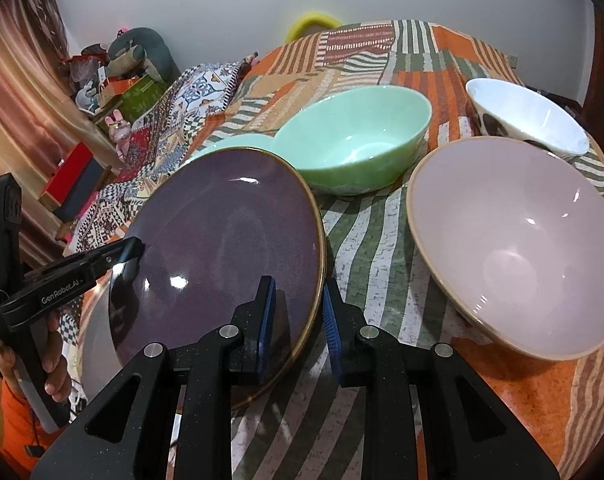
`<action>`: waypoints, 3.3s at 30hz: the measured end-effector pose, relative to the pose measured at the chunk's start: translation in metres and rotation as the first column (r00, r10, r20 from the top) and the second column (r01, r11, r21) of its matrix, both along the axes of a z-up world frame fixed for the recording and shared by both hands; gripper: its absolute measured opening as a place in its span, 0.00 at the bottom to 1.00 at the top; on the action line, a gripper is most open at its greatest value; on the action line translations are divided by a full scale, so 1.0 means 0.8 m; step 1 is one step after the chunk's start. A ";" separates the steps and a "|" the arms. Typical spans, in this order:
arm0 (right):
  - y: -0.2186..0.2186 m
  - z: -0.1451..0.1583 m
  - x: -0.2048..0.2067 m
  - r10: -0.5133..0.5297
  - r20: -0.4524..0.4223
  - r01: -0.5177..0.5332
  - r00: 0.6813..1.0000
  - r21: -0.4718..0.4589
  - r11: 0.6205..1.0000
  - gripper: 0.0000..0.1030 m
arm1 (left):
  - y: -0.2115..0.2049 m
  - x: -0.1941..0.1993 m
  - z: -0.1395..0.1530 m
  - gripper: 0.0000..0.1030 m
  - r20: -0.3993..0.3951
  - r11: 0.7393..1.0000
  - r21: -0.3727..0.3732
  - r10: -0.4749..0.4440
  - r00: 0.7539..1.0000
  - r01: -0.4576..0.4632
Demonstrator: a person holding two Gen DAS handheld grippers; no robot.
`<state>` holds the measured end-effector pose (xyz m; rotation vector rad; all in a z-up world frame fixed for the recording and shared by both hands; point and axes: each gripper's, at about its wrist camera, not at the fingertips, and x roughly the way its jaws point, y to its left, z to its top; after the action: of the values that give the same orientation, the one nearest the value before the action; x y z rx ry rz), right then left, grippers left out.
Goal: Organize plates and bowls
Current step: 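Lift the dark purple plate off the white plate with both tools, then lower the dark purple plate onto the bedspread and open both tools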
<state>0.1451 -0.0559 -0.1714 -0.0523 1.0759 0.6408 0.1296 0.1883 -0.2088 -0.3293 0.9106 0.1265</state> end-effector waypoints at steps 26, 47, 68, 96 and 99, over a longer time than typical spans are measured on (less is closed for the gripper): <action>-0.049 0.074 -0.046 -0.031 0.125 0.023 0.992 0.069 0.997 0.21 | -0.058 -0.066 0.091 0.18 0.137 0.998 0.049 -0.041 0.990 0.035; -0.119 0.082 -0.076 -0.115 0.151 0.107 0.982 0.062 0.992 0.21 | -0.129 -0.091 0.096 0.18 0.127 0.989 0.045 -0.144 0.981 0.140; -0.158 0.031 -0.087 -0.164 0.041 0.163 0.986 0.015 0.986 0.21 | -0.158 -0.081 0.033 0.18 -0.021 0.978 -0.016 -0.209 0.978 0.209; -0.172 0.000 -0.071 -0.226 -0.046 0.226 0.973 -0.022 0.974 0.22 | -0.186 -0.038 -0.017 0.18 -0.134 0.967 -0.037 -0.255 0.958 0.252; -0.171 -0.001 -0.069 -0.230 -0.037 0.228 0.973 -0.036 0.973 0.24 | -0.190 -0.035 -0.018 0.18 -0.136 0.966 -0.022 -0.258 0.957 0.257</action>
<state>0.0898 -0.1924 -0.1723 0.0578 1.1120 0.4183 0.1019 0.0366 -0.2231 -0.2043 1.0832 -0.0945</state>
